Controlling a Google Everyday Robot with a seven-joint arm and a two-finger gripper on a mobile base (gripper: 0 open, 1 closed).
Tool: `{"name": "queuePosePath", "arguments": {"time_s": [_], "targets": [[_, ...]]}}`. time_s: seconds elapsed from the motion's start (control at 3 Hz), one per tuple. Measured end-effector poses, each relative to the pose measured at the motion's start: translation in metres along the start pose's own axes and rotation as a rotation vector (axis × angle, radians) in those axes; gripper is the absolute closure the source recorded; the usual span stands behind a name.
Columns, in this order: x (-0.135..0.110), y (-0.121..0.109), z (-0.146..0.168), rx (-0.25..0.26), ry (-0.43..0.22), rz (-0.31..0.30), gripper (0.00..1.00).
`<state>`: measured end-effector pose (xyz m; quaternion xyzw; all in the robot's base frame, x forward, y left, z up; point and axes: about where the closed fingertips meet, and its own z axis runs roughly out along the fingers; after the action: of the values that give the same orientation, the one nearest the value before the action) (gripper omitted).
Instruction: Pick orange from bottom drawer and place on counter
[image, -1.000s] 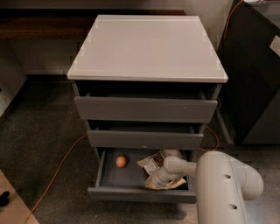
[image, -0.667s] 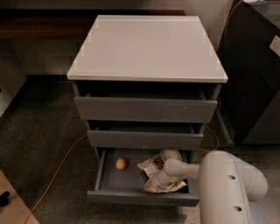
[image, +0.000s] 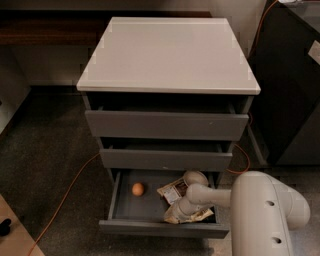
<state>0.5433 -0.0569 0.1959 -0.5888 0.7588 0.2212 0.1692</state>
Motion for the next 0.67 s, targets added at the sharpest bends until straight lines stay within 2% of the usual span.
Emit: {"name": "queuePosePath", "arguments": {"time_s": [0.67], "targets": [[0.006,0.032,0.002,-0.046,0.01,0.026,1.0]]}}
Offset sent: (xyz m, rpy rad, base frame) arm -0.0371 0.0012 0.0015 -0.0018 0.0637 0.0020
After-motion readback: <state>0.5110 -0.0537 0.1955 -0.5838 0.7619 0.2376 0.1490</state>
